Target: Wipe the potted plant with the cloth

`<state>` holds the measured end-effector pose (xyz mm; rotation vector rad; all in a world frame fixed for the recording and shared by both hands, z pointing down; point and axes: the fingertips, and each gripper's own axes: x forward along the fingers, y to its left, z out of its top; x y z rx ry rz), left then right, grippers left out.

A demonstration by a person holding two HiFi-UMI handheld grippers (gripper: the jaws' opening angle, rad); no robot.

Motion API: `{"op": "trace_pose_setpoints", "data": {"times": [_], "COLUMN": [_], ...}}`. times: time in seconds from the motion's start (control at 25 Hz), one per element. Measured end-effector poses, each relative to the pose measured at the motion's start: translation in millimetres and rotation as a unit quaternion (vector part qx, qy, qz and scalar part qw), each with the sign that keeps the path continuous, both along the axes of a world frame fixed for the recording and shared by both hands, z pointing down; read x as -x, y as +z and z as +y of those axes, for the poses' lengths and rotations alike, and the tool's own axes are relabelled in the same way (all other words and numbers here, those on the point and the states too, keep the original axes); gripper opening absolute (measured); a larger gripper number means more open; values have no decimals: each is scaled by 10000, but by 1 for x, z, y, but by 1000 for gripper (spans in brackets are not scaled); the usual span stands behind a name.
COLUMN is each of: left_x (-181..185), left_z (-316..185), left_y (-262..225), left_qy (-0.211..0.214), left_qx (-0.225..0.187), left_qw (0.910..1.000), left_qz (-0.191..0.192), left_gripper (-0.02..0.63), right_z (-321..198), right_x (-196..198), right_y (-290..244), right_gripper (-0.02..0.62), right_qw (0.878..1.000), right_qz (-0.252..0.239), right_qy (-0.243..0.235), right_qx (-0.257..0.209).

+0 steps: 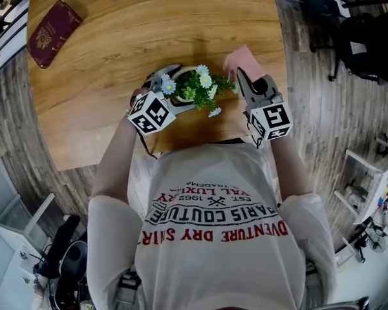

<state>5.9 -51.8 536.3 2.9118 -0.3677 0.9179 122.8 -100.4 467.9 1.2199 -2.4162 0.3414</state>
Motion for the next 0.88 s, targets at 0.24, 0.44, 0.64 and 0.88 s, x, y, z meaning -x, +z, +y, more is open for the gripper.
{"op": "trace_pose_setpoints", "data": {"times": [0.24,0.44,0.64,0.88], "left_x": [-8,-7,-3,14], "left_z": [-5,-5,-8,-13], "left_y": [6,11,11,-8], "left_qy": [-14,71,-134,-612], "left_qx": [144,124,13,51], "left_qw": [9995,9995,9997,9972], "left_qz": [270,273,225,429], "left_gripper": [508,506,506,506], "right_z": [-4,-9,-14,-20], "right_x": [-11,-17,-17,-4], "right_y": [6,8,7,-6], "right_gripper": [37,37,37,37], "right_qw": [9995,9991,9992,9997], "right_qz": [-13,-117,-174,-208], "right_qy": [311,354,281,90], "right_qx": [80,185,215,54]}}
